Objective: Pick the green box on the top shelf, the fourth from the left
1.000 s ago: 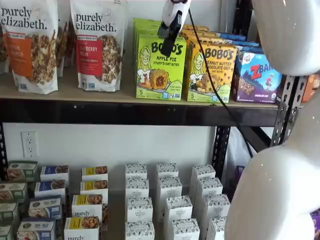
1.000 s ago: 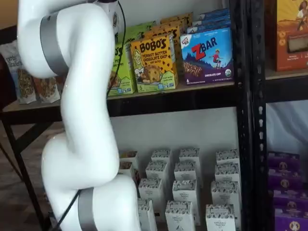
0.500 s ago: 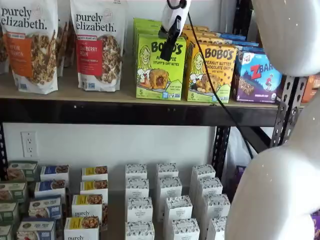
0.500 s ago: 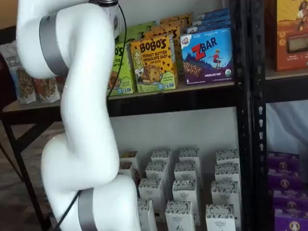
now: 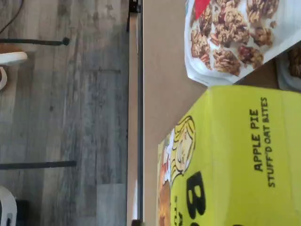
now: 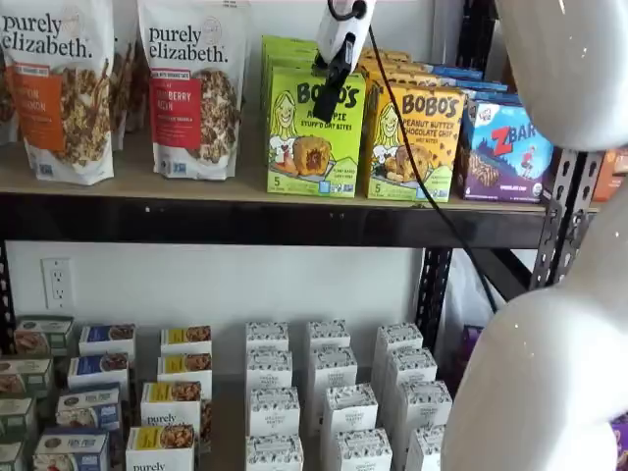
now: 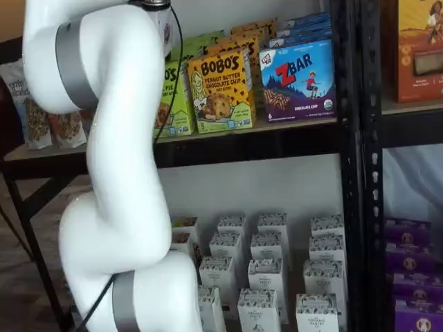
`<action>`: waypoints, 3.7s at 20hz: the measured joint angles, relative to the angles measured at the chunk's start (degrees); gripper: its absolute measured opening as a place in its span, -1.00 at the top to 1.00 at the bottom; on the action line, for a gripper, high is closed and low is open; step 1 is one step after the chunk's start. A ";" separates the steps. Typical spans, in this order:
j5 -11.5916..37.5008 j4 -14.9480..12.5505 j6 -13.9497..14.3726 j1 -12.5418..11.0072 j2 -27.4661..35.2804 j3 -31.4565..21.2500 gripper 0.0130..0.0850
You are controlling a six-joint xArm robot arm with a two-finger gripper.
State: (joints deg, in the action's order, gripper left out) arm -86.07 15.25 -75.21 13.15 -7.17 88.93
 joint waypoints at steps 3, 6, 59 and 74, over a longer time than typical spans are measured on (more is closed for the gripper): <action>0.14 0.05 -0.07 -0.05 -0.05 -0.13 -0.33; 0.17 0.23 -0.13 -0.11 -0.05 -0.17 -0.11; -0.62 0.64 0.22 0.10 -0.42 -0.05 1.00; -8.78 3.06 2.22 0.22 -3.63 2.71 1.00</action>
State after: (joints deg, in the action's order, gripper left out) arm -94.85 18.31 -72.99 13.37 -10.80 91.65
